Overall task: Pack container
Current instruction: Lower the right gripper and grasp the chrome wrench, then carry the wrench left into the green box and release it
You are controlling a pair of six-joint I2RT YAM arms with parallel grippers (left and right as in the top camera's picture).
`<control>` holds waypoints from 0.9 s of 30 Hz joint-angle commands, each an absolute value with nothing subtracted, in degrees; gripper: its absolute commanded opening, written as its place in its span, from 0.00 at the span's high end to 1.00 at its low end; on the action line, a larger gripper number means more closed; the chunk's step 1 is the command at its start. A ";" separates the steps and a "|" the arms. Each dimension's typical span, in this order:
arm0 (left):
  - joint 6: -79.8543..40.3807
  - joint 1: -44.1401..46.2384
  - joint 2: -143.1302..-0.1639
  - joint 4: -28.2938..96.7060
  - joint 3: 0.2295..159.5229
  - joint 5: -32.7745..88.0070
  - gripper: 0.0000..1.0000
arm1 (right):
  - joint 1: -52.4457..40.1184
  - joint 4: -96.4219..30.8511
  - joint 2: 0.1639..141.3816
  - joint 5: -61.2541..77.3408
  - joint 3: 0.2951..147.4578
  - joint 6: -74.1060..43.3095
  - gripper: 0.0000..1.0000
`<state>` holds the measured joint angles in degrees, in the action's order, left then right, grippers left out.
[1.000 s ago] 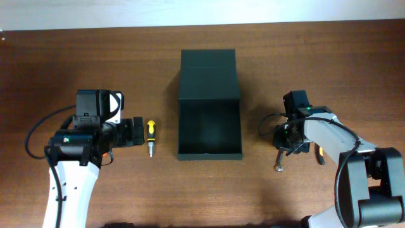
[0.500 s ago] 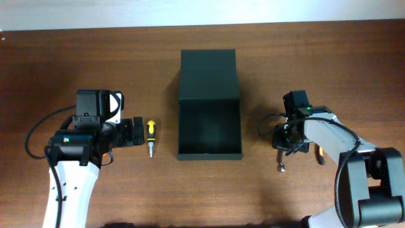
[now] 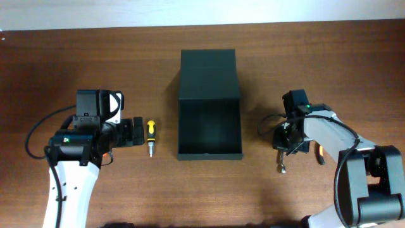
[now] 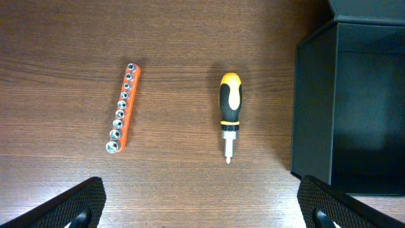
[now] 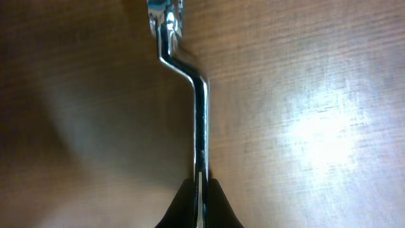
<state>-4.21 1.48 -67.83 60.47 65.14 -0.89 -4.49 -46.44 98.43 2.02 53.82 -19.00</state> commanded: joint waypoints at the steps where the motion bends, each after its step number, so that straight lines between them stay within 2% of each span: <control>1: -4.69 1.43 -67.92 60.49 66.15 -1.48 0.01 | -6.52 -50.83 95.81 2.33 61.49 -14.13 0.96; 8: -5.91 1.06 -67.90 60.51 66.17 -7.35 0.01 | -15.77 -62.26 91.98 2.31 79.88 -2.72 0.96; 13: -11.14 -5.04 -67.79 60.51 66.17 -8.67 0.01 | -26.02 -65.73 91.98 2.31 88.82 5.30 0.96; 18: -11.05 -14.92 -66.63 60.29 66.17 -4.71 0.01 | -35.35 -65.01 93.01 2.55 89.91 12.08 0.96; 27: -6.66 -16.19 -63.40 58.72 68.42 0.56 0.01 | -40.16 -63.09 98.96 3.16 89.89 20.82 0.96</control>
